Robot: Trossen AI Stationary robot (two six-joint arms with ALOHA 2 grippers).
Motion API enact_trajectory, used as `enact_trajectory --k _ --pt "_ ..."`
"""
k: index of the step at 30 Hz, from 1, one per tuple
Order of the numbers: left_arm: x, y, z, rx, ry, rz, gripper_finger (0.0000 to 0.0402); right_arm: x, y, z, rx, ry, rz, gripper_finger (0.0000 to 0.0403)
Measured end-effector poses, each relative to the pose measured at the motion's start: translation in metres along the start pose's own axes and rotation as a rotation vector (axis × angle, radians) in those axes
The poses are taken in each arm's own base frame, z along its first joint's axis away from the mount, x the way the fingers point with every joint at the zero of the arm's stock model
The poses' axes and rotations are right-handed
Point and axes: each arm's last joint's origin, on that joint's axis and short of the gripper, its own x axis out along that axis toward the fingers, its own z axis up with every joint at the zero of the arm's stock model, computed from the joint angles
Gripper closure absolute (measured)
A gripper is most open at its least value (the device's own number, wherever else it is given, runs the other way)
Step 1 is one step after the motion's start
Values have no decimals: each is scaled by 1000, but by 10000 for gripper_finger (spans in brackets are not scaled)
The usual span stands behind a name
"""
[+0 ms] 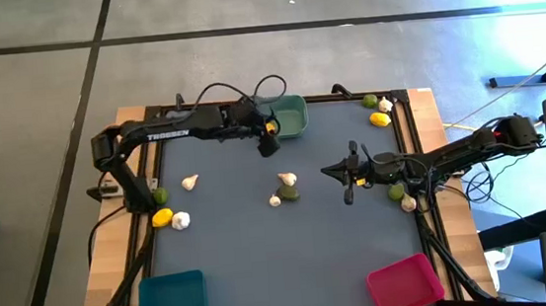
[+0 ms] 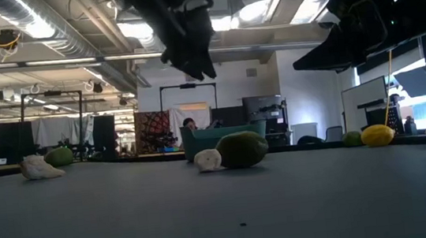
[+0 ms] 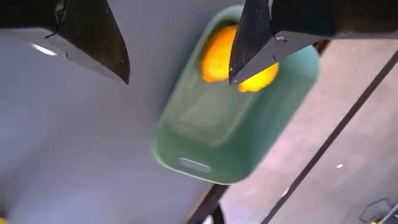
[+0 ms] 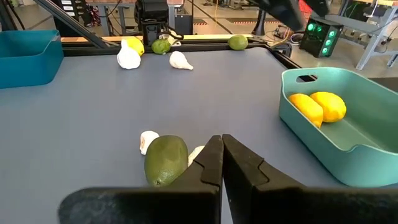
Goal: Sort produce into baskets
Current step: Put the green lemon into the green bin
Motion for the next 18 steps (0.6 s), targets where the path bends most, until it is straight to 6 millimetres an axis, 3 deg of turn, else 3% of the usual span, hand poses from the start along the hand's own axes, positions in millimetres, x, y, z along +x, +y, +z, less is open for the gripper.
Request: enact_trajectory --k 7,13,18 --pt "-11 -38 -4 40 -33 -76 144 0 0 1 9 -5 0 393" --pt "-4 -73 -26 35 -91 -147 146 0 -2 0 30 -1 -69 391" --pt "0 -90 -44 10 -135 -191 147 3 -4 3 3 61 -158 335"
